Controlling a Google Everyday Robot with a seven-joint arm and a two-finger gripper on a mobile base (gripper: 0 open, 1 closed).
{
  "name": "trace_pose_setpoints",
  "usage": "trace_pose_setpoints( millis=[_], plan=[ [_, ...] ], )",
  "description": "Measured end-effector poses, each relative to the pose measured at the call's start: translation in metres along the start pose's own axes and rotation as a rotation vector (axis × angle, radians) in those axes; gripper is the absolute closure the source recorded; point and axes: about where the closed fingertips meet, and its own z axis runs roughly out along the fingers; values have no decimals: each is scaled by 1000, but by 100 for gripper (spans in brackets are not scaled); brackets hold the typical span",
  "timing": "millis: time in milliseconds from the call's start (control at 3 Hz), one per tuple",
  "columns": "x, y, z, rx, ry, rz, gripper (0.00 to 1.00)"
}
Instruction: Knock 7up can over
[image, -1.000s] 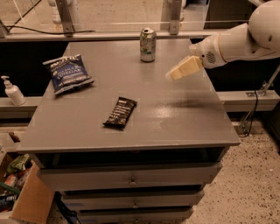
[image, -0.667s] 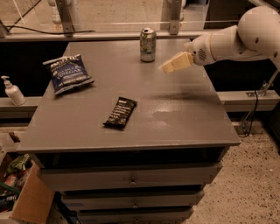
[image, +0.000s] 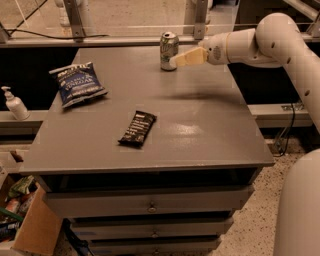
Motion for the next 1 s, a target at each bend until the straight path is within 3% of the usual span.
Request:
trace_pose_setpoints(
  millis=[333, 1000],
  plan=[
    [-16, -7, 23, -63, -55, -16, 0],
    [-25, -18, 50, -121, -74, -45, 0]
  ],
)
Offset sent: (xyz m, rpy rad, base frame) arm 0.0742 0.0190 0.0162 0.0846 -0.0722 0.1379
